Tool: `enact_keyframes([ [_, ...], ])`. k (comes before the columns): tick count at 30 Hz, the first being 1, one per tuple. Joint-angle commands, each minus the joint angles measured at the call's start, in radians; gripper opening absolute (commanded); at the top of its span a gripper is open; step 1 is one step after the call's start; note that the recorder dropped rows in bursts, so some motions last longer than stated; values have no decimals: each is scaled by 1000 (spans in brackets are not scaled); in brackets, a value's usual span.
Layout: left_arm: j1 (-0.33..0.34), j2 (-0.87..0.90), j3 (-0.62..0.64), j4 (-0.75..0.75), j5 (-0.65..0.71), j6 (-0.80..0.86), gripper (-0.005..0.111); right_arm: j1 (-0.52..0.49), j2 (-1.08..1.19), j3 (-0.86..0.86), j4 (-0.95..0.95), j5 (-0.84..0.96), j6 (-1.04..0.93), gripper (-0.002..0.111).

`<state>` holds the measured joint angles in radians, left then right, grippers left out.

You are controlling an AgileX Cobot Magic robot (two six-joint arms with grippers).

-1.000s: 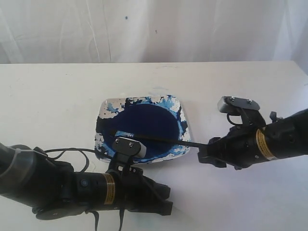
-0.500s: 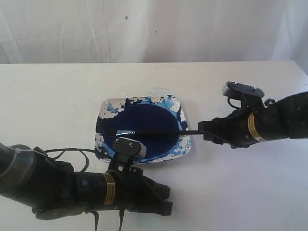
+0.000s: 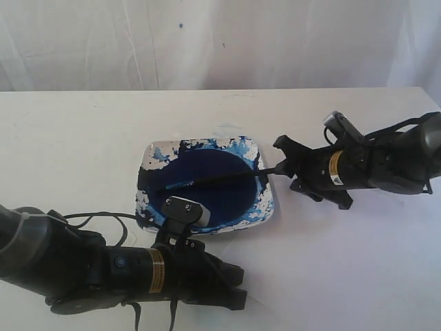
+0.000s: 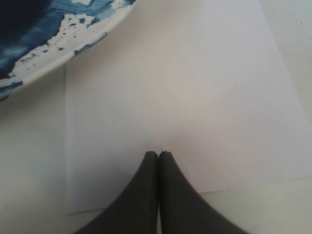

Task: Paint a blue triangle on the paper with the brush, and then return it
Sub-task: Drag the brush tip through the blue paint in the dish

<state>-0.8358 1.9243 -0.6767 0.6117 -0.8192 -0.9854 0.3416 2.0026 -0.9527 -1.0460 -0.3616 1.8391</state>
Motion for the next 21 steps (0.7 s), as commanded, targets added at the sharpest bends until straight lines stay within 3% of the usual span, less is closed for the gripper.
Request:
enact_keyframes([
  [1, -3, 9, 13, 41, 87, -3, 0, 1, 14, -16, 77, -28, -5, 45],
  [5, -3, 9, 13, 42, 87, -3, 0, 1, 14, -16, 115, -35, -8, 45],
  [14, -3, 9, 13, 42, 75, -3, 0, 1, 14, -16, 394, -45, -166, 45],
  [21, -3, 9, 13, 40, 40, -3, 0, 1, 14, -16, 424, -89, -144, 45],
])
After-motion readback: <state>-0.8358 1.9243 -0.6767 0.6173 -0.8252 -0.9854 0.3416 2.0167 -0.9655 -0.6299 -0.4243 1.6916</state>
